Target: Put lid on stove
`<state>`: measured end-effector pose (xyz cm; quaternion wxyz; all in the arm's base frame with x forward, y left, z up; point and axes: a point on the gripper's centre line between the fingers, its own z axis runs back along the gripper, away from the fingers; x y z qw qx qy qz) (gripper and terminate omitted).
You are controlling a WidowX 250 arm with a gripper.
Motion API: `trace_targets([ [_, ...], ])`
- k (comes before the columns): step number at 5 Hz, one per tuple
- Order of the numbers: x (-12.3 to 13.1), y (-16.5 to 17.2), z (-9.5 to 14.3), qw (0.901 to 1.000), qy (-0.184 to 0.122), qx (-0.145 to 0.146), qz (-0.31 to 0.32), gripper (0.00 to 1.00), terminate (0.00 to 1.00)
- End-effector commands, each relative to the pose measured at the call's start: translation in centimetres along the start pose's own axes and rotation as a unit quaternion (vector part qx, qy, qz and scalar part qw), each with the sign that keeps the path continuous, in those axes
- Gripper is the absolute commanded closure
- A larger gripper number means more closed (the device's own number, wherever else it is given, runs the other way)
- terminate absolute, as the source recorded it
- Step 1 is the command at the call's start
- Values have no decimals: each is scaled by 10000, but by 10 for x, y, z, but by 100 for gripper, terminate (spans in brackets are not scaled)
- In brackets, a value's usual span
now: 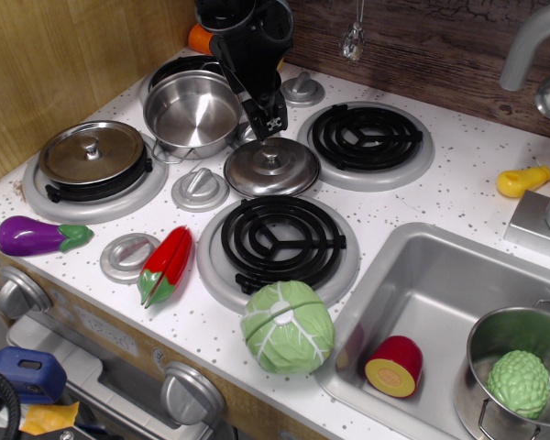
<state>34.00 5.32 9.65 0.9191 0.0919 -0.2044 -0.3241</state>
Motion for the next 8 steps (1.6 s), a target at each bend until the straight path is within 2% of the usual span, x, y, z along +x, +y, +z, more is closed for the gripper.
trace_targets([
  [1, 0, 0, 0, 10000, 0, 0, 0, 0, 0],
  [2, 1, 9, -13, 9996, -120, -240, -104, 0, 0],
  [4, 8, 23, -39, 9984, -279, -309, -375, 0, 0],
  [6, 5, 23, -62, 9973, -456, -363, -454, 0, 0],
  [8, 0, 20, -71, 9968, -551, -486, -325, 0, 0],
])
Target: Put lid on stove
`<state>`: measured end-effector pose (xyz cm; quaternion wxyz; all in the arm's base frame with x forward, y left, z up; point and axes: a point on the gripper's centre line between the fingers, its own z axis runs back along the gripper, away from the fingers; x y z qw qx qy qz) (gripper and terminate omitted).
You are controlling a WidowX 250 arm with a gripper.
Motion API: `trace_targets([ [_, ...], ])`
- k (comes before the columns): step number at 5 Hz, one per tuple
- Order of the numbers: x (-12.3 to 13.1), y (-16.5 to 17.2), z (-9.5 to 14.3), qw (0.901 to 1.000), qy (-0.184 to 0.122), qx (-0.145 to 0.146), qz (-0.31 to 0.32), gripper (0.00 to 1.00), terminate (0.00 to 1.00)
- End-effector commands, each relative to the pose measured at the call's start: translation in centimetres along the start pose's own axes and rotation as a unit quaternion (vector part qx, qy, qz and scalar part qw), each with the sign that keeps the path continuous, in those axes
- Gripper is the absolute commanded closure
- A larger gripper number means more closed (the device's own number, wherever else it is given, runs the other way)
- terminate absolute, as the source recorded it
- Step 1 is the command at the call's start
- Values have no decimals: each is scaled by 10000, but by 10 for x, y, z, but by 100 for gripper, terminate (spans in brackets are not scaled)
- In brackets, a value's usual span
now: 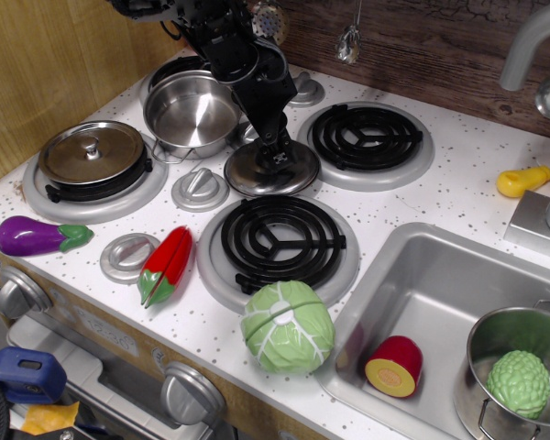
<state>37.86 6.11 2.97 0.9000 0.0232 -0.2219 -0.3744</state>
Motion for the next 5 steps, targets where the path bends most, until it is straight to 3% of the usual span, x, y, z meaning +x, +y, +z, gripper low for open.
trace_targets([
  [1, -3, 11, 4, 9998, -143, 111, 120, 100, 0],
  [4, -4, 12, 5, 9993, -202, -25, 314, 100, 0],
  [5, 9, 17, 26, 9994, -99, 2, 343, 100, 0],
])
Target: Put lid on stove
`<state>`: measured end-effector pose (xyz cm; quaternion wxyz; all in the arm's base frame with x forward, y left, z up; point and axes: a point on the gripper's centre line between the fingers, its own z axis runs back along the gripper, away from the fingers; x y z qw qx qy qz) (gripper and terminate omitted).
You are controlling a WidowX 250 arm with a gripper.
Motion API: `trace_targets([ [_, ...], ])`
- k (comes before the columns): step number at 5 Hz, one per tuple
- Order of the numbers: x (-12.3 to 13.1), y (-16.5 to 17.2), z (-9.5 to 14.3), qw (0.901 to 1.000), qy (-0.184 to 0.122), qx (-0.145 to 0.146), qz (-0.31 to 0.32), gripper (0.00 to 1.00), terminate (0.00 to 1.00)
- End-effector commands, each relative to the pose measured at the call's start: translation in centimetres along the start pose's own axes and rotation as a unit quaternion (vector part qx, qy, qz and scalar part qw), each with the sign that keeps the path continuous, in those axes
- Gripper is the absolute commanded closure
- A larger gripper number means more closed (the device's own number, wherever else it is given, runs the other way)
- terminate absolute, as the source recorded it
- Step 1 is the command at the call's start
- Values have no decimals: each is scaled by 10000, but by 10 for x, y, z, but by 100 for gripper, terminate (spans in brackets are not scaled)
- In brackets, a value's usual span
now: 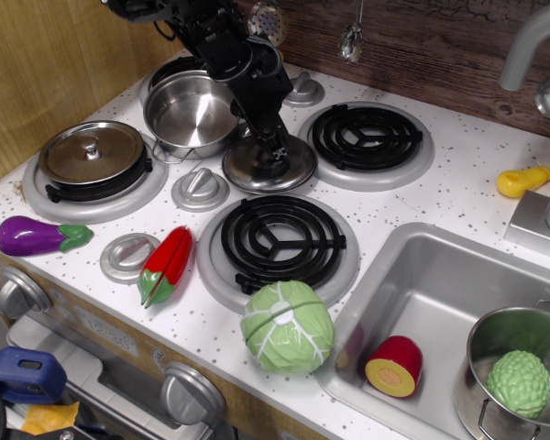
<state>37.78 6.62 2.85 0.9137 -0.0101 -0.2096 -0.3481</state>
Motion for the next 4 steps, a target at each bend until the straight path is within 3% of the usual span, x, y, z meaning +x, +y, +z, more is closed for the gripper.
trace_targets([
  [1, 33, 10, 49, 9966, 63, 812, -75, 100, 0],
  [2, 54, 9, 61, 9946, -34, 1041, 15, 100, 0],
  [4, 75, 12, 33, 9926, -624, 1037, 42, 100, 0],
])
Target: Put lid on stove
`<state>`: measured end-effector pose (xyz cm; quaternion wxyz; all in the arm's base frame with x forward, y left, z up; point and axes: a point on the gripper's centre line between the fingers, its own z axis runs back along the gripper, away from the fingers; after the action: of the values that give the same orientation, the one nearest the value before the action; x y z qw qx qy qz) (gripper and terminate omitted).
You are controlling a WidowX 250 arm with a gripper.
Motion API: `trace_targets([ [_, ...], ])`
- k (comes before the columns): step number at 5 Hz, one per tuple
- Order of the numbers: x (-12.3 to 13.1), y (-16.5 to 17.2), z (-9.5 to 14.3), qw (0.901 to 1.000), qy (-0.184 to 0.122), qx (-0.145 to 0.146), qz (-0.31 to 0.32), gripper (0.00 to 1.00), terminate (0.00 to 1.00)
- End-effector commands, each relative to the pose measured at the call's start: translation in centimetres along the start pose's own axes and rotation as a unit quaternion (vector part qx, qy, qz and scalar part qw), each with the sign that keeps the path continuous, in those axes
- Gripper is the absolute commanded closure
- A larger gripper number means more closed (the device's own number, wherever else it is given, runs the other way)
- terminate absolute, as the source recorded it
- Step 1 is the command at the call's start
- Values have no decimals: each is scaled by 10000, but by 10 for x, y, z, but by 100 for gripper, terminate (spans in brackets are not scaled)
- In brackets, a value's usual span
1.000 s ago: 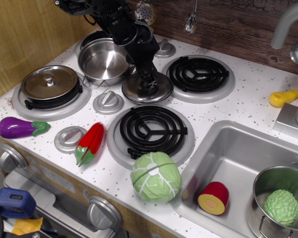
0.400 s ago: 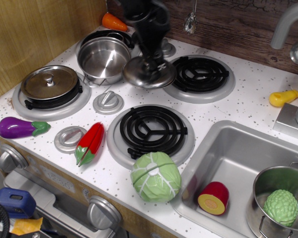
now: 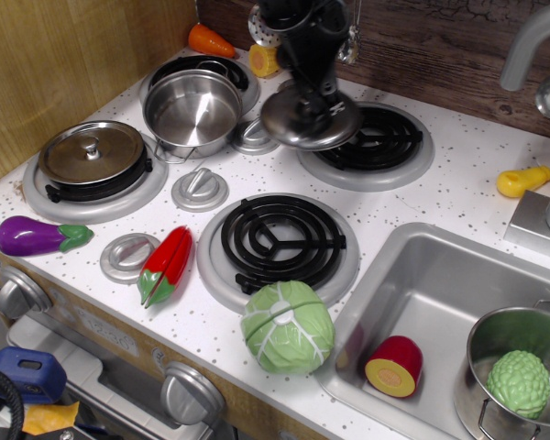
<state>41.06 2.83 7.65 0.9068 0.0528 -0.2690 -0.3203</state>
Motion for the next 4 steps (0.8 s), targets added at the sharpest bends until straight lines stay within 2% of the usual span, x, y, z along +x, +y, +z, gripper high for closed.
trace_targets([
  [1, 19, 18, -6, 9987, -483, 110, -71, 100, 0],
  [2, 28, 17, -21, 9973, -702, 134, -182, 0, 0],
  [3, 36, 16, -28, 9961, -851, 161, -154, 0, 0],
  [4, 36, 16, -28, 9961, -851, 161, -154, 0, 0],
])
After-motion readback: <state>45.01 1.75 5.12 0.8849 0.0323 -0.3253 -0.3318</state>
